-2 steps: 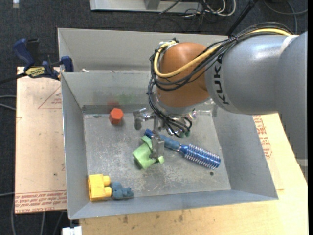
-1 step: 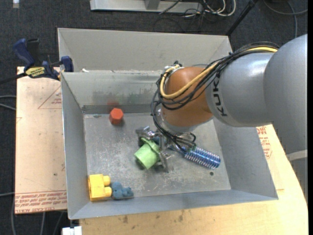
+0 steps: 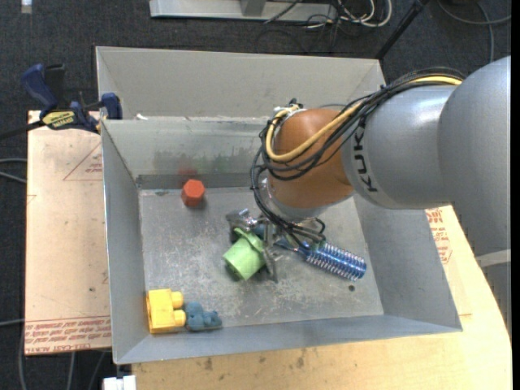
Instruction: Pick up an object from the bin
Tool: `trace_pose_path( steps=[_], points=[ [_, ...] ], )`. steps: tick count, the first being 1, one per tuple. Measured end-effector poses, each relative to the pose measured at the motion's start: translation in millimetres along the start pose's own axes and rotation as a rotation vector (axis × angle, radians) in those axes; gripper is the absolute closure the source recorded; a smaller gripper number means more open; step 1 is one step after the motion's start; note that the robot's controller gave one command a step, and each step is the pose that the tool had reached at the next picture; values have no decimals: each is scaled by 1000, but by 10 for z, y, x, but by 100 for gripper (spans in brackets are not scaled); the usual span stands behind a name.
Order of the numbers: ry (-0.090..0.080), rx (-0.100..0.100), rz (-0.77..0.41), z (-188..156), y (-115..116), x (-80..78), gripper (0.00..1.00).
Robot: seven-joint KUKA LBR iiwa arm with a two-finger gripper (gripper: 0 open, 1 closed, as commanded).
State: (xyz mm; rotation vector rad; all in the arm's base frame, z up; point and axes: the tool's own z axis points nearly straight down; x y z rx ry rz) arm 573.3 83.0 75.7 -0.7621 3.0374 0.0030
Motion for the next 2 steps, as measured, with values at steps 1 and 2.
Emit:
trace_pose_path(
  steps=[1,2],
  points=[
    [-6,3,-320,-4,218,75,100],
    [-2,0,-271,-1358,694,-91,100]
  ],
)
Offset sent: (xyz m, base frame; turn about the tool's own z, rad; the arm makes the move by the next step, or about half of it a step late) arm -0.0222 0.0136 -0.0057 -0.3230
